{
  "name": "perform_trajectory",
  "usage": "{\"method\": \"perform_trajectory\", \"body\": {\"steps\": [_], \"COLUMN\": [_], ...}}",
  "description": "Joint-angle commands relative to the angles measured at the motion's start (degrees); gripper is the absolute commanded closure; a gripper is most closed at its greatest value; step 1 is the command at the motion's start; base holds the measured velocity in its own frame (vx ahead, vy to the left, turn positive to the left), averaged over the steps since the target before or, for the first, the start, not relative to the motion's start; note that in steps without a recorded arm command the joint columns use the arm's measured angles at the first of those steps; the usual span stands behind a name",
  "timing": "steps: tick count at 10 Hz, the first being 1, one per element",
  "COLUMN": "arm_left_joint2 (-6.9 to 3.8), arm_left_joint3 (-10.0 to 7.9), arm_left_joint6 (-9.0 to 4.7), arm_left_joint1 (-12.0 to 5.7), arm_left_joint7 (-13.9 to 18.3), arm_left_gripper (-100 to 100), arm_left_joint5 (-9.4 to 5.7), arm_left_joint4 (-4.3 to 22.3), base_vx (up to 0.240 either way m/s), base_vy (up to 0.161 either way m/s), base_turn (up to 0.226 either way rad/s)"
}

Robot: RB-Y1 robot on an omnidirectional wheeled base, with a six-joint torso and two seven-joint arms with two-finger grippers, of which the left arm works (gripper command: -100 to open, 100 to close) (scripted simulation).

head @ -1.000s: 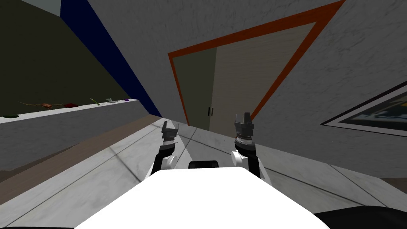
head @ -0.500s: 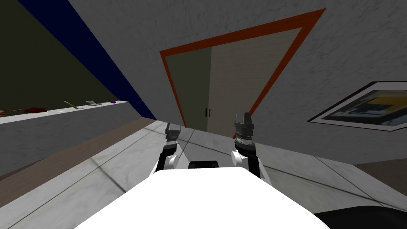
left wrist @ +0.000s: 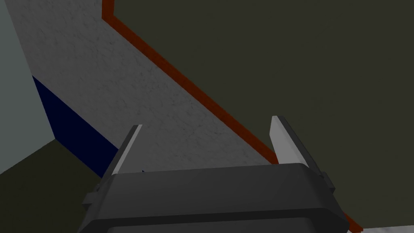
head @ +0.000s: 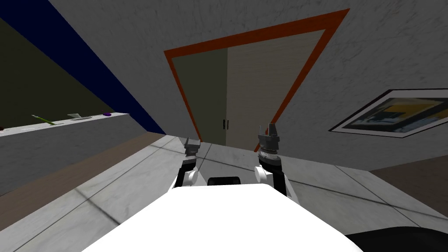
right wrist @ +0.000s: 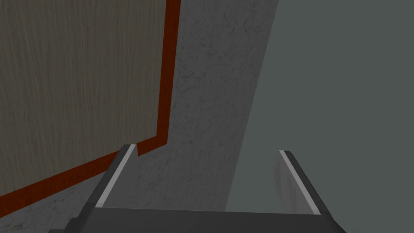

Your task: Pull the door open

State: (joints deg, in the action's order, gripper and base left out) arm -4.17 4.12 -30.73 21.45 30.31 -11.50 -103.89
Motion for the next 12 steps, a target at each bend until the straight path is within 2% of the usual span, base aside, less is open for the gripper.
{"method": "perform_trajectory", "body": {"steps": [1, 3, 4, 5, 6, 9, 10, 11, 12], "arm_left_joint2": [-0.3, -0.75, -0.75, -0.98, -0.98, -1.62, -1.83, -1.83, -2.02], "arm_left_joint3": [-0.13, -0.14, -0.14, -0.15, -0.15, -0.17, -0.17, -0.17, -0.18], "arm_left_joint6": [-0.57, -1.6, -1.6, -2.12, -2.12, -3.72, -4.25, -4.25, -4.78], "arm_left_joint1": [-1.61, -3.27, -3.27, -4.1, -4.1, -6.66, -7.52, -7.52, -8.39], "arm_left_joint7": [2.63, 5.95, 5.95, 7.6, 7.6, 12.49, 14.14, 14.41, 16.12], "arm_left_gripper": [-100, -100, -100, -100, -100, -100, -100, -100, -100], "arm_left_joint5": [-0.87, -1.98, -1.98, -2.54, -2.54, -4.25, -4.83, -4.83, -5.4], "arm_left_joint4": [2.86, 7.15, 7.86, 9.6, 10.02, 16.44, 18.0, 18.89, 21.11], "base_vx": [0.095, 0.096, 0.076, 0.063, 0.05, 0.087, 0.115, 0.07, 0.063], "base_vy": [-0.019, -0.005, -0.006, -0.009, -0.011, -0.008, -0.006, -0.007, -0.015], "base_turn": [-0.141, -0.169, -0.053, -0.097, -0.067, -0.15, -0.185, -0.053, -0.1]}}
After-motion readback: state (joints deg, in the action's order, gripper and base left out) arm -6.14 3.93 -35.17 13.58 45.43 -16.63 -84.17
